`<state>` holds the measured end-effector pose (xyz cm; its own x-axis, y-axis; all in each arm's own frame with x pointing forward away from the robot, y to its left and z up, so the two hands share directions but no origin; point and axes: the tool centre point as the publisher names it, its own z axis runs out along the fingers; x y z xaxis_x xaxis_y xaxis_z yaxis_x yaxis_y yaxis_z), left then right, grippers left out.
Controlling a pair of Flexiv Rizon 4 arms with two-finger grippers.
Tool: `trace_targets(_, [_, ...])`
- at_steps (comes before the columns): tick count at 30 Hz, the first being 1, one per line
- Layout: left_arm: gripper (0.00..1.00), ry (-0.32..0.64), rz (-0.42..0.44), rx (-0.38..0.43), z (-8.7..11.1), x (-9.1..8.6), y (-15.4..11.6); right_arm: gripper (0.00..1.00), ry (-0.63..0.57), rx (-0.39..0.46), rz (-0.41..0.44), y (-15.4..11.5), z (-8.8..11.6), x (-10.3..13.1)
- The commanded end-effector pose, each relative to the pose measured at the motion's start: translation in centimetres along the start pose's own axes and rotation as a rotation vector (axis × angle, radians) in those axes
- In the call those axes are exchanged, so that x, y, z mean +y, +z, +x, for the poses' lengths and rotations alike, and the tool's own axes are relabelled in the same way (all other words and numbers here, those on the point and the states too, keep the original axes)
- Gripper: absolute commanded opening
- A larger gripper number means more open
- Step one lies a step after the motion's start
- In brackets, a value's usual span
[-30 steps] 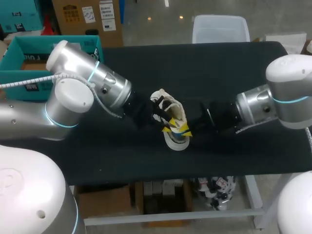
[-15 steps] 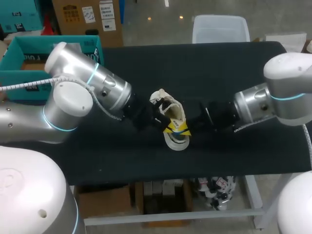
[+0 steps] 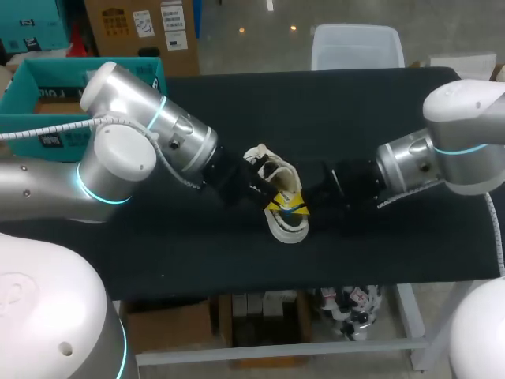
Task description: Open the shoe tongue, take the insole out of the shoe, put the insole back into the shoe, and pack the shoe into the shoebox
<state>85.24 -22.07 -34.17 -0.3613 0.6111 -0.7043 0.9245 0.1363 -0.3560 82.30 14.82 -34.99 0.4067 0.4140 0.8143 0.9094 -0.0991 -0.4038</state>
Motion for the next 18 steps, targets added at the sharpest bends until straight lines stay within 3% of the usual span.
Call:
trace_targets(1, [0.00, -0.003, -0.012, -0.012, 0.0, -0.4, 0.1, 0.00, 0.004, -0.005, -0.006, 0.8, 0.2, 0.2])
trace_targets(9, [0.00, -0.043, -0.011, 0.015, 0.0, 0.9, 1.3, 0.00, 0.050, 0.013, 0.005, 1.0, -0.6, 2.8])
trace_targets(16, [0.00, -0.043, -0.007, 0.015, 0.2, 0.6, 1.3, 0.00, 0.053, 0.012, -0.024, 0.6, -0.2, 2.1])
trace_targets(18, [0.00, -0.042, -0.006, 0.012, 0.2, 0.6, 1.2, 0.19, 0.050, 0.004, -0.042, 0.4, 0.0, 1.4])
